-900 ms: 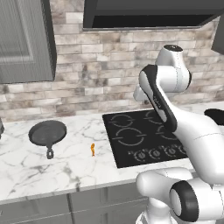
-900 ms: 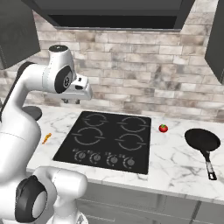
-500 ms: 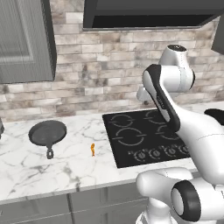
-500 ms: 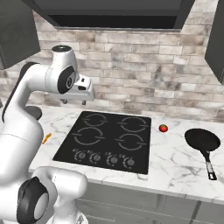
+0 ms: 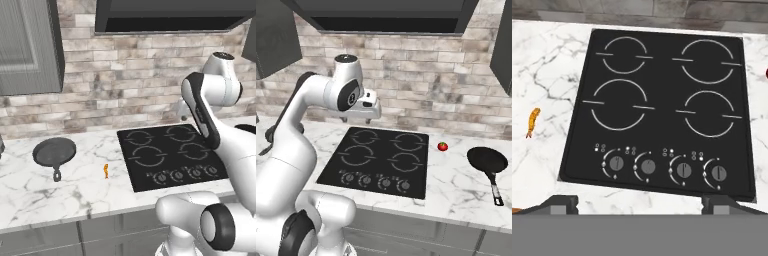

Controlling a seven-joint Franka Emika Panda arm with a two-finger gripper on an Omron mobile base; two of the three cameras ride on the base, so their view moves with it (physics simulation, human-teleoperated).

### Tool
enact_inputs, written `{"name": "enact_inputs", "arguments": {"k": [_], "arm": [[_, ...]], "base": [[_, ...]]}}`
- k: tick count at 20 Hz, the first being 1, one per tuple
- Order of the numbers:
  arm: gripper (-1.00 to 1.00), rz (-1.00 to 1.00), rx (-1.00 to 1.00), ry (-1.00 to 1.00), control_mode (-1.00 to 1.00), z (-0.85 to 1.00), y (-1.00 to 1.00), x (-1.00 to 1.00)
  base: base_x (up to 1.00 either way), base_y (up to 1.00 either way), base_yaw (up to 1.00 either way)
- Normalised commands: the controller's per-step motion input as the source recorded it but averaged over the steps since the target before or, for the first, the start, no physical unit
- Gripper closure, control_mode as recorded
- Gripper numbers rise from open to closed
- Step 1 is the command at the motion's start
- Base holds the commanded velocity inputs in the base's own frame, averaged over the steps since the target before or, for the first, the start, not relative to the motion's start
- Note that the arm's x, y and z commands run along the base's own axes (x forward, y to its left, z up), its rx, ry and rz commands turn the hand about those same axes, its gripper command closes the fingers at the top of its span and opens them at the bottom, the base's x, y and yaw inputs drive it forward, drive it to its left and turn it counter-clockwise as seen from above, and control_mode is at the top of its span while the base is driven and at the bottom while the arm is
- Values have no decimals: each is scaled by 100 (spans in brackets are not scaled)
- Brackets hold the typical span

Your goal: Place both pans onto different burners. Then place the tomato and the shrimp on different pans.

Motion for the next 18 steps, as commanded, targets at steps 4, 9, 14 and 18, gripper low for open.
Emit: {"name": "enact_inputs", "arguments": {"k": [4,9,14,18], "arm": [[-100,0,0,0,-100,-8,-71,-3],[-100,0,0,0,-100,-10,-70,-1],[-100,0,0,0,-100,-13,-74,-3],[-100,0,0,0,-100,-17,-66,-7]], "base": [[0,0,0],[0,0,0],[0,0,0],[0,0,0]]}}
